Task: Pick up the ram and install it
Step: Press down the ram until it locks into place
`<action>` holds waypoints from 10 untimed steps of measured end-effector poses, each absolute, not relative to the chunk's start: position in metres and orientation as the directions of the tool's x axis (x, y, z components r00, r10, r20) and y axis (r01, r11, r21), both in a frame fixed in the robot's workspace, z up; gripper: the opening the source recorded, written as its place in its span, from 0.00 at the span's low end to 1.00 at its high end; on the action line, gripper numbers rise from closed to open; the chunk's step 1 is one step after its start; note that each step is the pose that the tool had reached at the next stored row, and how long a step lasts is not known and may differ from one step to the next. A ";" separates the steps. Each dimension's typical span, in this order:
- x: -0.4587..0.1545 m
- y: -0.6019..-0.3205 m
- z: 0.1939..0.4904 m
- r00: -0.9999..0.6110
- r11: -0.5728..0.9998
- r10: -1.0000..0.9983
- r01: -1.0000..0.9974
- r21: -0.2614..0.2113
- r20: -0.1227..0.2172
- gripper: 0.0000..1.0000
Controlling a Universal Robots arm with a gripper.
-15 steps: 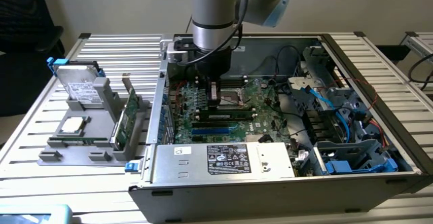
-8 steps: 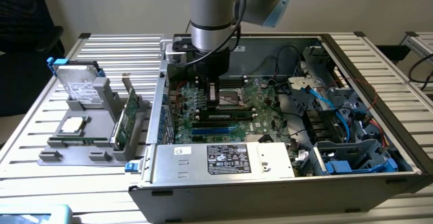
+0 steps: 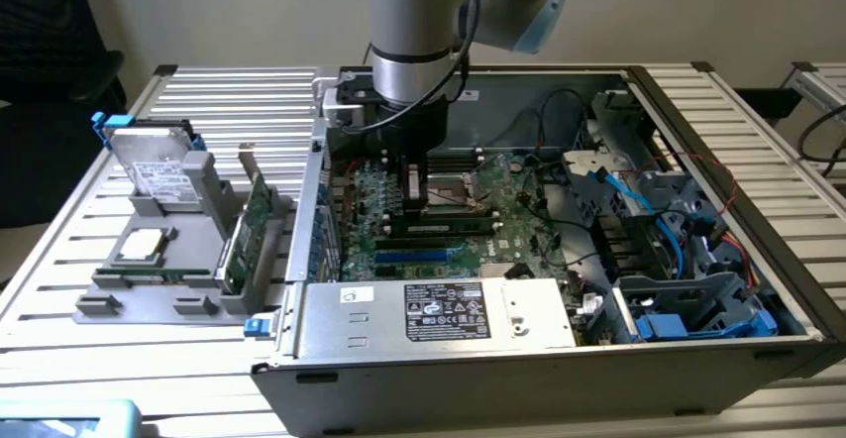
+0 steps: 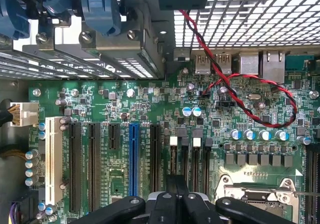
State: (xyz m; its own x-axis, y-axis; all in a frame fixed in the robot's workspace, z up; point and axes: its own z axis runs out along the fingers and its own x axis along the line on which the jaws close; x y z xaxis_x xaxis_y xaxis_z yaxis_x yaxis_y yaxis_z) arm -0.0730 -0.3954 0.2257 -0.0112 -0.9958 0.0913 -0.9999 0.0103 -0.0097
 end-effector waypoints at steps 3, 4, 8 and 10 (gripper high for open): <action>-0.073 -0.395 0.224 -0.011 0.010 -0.996 -1.000 -0.010 0.091 0.11; -0.073 -0.395 0.224 -0.011 0.010 -0.996 -1.000 -0.010 0.091 0.11; -0.069 -0.395 0.236 -0.011 0.010 -0.996 -1.000 -0.010 0.091 0.11; -0.065 -0.395 0.240 -0.011 0.010 -0.996 -1.000 -0.010 0.091 0.11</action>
